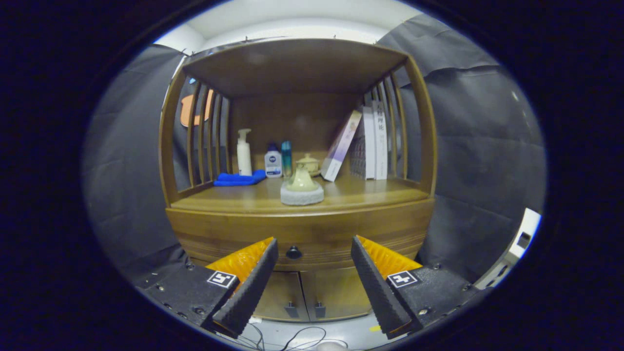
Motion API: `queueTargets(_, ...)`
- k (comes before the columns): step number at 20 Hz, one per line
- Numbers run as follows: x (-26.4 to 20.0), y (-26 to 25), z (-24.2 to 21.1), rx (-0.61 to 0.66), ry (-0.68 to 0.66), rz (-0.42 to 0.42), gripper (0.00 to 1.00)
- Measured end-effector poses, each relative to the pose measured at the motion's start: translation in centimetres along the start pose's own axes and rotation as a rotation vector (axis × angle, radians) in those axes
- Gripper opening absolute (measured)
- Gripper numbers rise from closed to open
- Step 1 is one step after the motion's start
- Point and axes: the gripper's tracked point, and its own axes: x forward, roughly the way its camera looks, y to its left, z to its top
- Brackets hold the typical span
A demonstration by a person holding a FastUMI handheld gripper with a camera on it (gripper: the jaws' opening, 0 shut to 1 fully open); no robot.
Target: Pull open the drawer, take out the items inside it, and place them on the countertop above the cabinet.
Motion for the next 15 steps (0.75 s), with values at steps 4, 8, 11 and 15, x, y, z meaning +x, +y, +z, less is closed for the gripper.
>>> queueTargets(4, -4.9, -0.7, 5.0, -0.010, -0.071, 0.006, 0.98)
queueTargets(8, -9.4, -0.8, 9.2, 0.014, -0.124, 0.017, 0.98)
queueTargets(11, -12.0, -0.6, 11.1, 0.011, -0.135, 0.034, 0.98)
queueTargets(15, -13.9, -0.4, 12.1, -0.011, -0.153, 0.039, 0.98)
